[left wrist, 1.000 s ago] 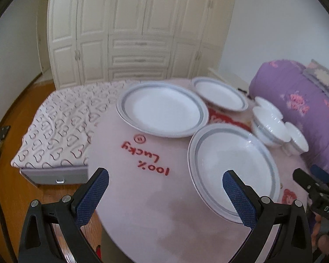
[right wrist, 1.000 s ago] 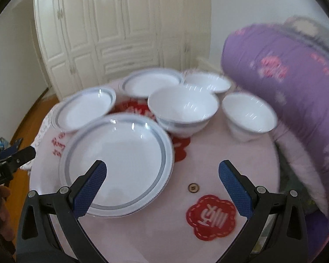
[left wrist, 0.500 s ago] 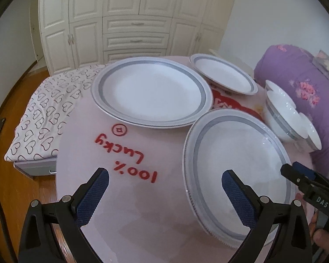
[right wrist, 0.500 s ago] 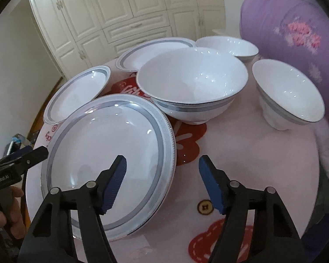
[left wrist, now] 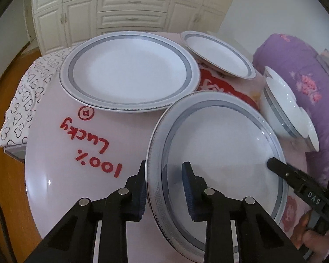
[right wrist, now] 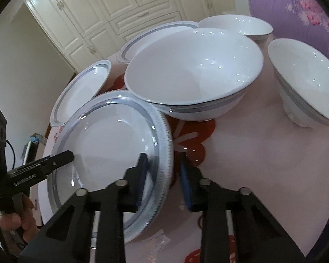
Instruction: Organize plates and bowls
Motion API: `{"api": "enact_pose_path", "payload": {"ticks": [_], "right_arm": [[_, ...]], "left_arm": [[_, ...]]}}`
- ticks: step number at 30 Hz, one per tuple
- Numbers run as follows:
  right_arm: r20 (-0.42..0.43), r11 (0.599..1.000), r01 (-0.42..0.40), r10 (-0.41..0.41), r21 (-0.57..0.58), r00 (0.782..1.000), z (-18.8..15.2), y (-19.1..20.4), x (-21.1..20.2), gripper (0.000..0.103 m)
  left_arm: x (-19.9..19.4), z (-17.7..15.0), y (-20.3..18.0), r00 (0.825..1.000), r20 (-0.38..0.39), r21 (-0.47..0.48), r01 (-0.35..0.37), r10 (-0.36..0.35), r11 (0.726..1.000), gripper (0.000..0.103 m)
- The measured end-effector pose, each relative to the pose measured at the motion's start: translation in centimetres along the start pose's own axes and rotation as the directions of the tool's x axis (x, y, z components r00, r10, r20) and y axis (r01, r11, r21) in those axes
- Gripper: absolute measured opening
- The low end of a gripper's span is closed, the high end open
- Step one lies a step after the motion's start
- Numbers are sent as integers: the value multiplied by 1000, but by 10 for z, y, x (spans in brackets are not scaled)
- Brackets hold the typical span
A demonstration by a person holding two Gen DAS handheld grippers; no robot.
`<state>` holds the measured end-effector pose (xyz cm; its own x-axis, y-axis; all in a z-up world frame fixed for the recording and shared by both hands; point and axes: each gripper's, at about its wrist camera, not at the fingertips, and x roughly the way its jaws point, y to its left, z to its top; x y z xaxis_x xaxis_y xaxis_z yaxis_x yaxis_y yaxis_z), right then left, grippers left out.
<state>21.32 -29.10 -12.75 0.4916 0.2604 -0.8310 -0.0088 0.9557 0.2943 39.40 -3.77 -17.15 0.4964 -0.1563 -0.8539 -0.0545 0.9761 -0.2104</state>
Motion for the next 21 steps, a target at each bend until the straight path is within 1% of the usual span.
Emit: {"api": "enact_pose_path", "payload": {"ticks": [3,8,12,15,19,21], "right_arm": [[6,1000,20,-20,7,1000,-1,3,-1,21],[21,998,48,-49,45,999,-3,5,-3,21],[37,996,72,-74,44,997,-11,15,-10,21],[42,995,89,-91,41,995,-16,24,-12,21],[47,996,87,-89,30,995,-20,37,-17,21],[58,996,88,-88,15,994,-20,46,-20,21]], "left_arm": [[2,-2,2,1000,5,1,12,-12,1000,25],[4,-6,7,999,6,31,40,-40,999,24],[-11,-15,24,997,10,34,74,-74,997,23],[-19,-22,31,996,21,40,84,-85,996,23],[-31,-32,44,994,41,21,102,-103,995,23],[-45,-37,53,993,58,19,99,-100,995,23]]}}
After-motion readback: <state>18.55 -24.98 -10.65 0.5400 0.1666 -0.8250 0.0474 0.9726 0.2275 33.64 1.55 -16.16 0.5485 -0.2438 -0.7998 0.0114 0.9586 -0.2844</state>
